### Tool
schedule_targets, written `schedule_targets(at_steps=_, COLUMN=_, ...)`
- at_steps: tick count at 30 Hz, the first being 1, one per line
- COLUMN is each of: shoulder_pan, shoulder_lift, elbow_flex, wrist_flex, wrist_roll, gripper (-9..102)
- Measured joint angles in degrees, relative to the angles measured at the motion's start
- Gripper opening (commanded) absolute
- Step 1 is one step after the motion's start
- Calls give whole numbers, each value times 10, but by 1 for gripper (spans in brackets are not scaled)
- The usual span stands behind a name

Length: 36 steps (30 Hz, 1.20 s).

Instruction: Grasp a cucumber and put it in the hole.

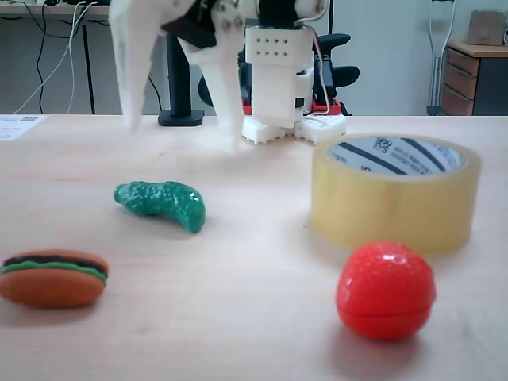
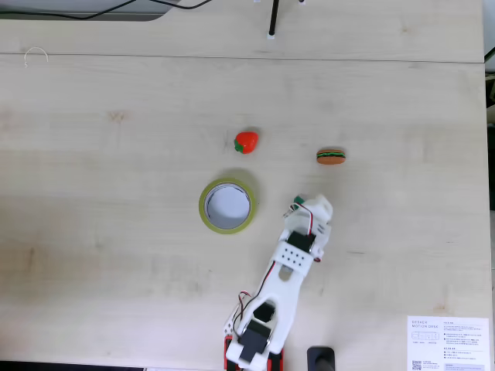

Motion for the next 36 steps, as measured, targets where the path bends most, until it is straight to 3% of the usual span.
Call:
schedule_targets(at_steps=6, shoulder_pan=0, shoulder_lift=-40, elbow_flex=-18, wrist_flex=-17, wrist_roll=-57, gripper=47)
schedule_targets(at_steps=36, shoulder_pan=10, shoulder_lift=-271, elbow_flex=-151, wrist_flex=-18, wrist_roll=-121, gripper=54)
